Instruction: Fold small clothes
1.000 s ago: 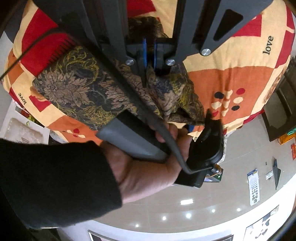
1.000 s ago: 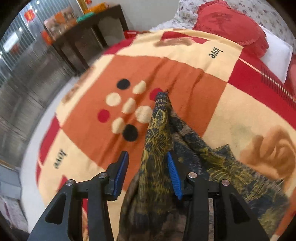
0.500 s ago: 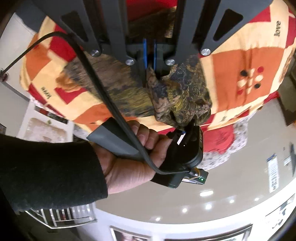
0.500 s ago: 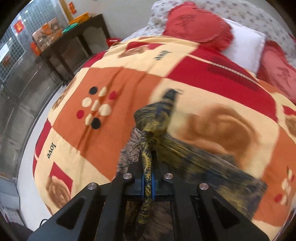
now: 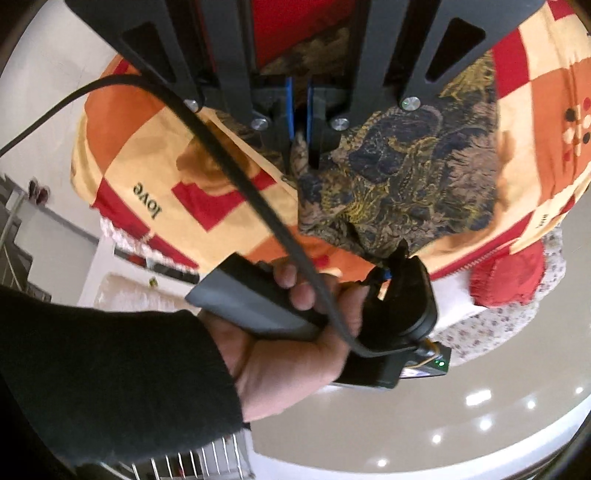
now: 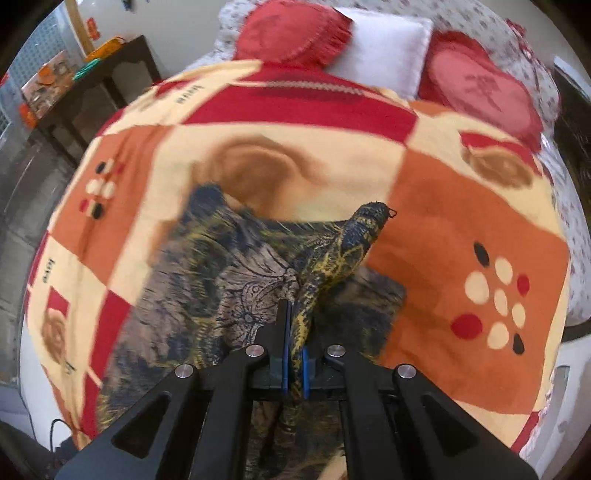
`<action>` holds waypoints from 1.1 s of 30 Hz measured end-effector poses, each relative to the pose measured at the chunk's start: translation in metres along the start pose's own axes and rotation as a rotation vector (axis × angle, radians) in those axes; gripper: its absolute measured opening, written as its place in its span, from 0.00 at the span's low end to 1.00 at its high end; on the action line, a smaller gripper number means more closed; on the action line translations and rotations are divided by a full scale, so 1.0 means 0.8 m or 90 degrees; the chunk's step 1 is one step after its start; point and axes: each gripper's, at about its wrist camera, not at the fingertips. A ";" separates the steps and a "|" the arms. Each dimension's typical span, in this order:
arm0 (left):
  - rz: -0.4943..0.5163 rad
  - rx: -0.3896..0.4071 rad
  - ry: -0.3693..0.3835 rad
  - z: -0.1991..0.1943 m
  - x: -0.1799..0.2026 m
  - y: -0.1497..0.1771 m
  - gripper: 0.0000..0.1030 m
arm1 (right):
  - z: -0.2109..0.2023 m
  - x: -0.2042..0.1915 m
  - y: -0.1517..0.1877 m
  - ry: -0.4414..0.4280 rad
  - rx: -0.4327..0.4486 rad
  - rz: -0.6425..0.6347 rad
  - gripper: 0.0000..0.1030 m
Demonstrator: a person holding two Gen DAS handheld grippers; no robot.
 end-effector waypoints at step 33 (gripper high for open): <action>-0.237 -0.152 -0.106 -0.012 -0.128 0.091 0.05 | 0.022 -0.037 0.305 -0.044 0.186 0.110 0.05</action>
Point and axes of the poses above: each gripper's, at about its wrist camera, not at the fingertips, and z roughly the way its jaws point, x to its right, y to its underside, and after that the axes turned 5 degrees about -x, right-handed
